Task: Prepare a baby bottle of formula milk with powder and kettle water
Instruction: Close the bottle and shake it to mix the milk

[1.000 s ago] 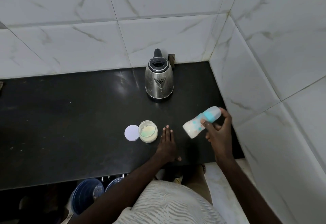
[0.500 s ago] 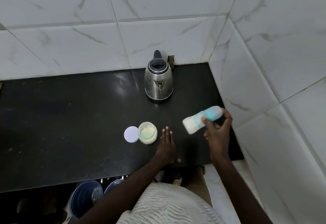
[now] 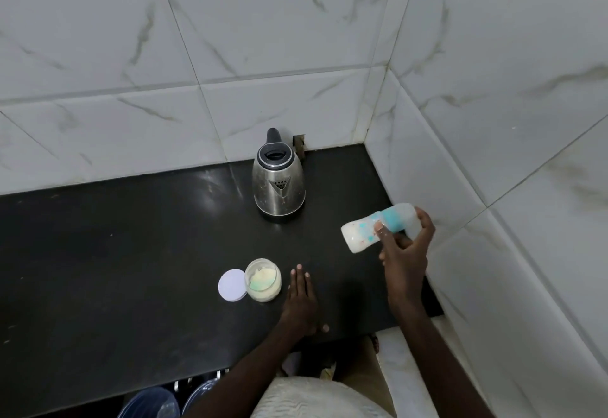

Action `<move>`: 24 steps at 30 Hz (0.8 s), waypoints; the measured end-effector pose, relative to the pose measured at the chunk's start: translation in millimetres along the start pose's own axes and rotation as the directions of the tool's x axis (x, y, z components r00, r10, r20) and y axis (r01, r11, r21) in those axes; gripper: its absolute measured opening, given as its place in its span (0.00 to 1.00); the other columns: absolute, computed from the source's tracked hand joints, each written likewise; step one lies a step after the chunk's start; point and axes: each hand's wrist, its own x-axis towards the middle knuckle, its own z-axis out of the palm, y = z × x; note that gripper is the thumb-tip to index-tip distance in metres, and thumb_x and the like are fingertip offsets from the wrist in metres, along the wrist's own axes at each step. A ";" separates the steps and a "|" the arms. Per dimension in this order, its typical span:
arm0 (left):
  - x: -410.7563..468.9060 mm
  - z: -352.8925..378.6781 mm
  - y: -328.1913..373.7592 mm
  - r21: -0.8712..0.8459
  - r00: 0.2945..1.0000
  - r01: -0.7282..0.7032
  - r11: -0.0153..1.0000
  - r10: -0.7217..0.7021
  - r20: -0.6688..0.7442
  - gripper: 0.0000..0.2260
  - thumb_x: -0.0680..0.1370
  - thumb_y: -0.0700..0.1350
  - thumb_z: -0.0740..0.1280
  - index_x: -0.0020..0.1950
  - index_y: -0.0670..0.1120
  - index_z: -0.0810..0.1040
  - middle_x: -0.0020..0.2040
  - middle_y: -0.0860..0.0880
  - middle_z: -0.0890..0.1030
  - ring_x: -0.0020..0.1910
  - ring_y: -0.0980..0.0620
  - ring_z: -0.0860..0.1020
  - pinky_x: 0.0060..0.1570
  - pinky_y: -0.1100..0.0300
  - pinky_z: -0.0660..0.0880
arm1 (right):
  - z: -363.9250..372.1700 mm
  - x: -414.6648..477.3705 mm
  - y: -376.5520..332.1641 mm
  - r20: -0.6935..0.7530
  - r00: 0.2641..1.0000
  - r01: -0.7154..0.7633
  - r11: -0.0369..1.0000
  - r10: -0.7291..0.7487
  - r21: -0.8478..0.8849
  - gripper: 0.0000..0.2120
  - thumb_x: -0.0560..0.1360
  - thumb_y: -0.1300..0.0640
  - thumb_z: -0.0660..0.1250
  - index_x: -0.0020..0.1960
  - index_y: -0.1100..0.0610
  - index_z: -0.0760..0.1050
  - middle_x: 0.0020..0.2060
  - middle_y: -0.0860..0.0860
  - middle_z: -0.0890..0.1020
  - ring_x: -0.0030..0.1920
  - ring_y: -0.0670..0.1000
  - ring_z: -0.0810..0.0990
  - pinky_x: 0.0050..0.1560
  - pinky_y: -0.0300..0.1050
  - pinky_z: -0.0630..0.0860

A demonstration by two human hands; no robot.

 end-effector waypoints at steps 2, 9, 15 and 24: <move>-2.0 -3.1 2.0 -0.004 1.000 0.004 1.000 -0.004 0.003 0.60 0.73 0.64 0.73 0.80 0.31 0.36 0.78 0.29 0.31 0.79 0.30 0.33 0.81 0.41 0.45 | -0.4 -0.2 -2.1 0.014 1.000 0.004 1.000 -0.004 -0.008 0.33 0.76 0.52 0.77 0.74 0.39 0.63 0.62 0.55 0.82 0.52 0.55 0.86 0.35 0.37 0.80; -1.7 -3.5 1.0 0.009 1.000 -0.001 1.000 0.001 -0.007 0.60 0.73 0.65 0.73 0.80 0.31 0.36 0.78 0.29 0.31 0.79 0.30 0.34 0.80 0.42 0.43 | -11.1 -7.1 4.4 0.167 0.986 0.036 0.995 -0.020 -0.094 0.34 0.75 0.53 0.77 0.74 0.39 0.64 0.59 0.55 0.83 0.48 0.52 0.85 0.35 0.36 0.80; -3.3 -2.0 -0.3 0.034 0.999 -0.008 0.999 0.009 -0.043 0.59 0.74 0.65 0.71 0.79 0.30 0.37 0.78 0.27 0.33 0.79 0.29 0.35 0.79 0.42 0.41 | -8.1 -18.9 11.4 0.227 0.974 0.014 0.993 0.013 -0.118 0.33 0.75 0.52 0.77 0.73 0.38 0.64 0.61 0.53 0.83 0.48 0.50 0.85 0.35 0.36 0.79; 2.0 5.5 -4.3 0.031 0.998 -0.005 0.999 0.007 -0.056 0.60 0.73 0.67 0.71 0.80 0.30 0.39 0.78 0.27 0.34 0.79 0.30 0.35 0.80 0.42 0.40 | -11.2 -2.8 5.9 0.013 0.999 0.040 0.999 -0.040 0.014 0.33 0.76 0.51 0.76 0.74 0.41 0.63 0.63 0.57 0.81 0.47 0.54 0.85 0.33 0.36 0.79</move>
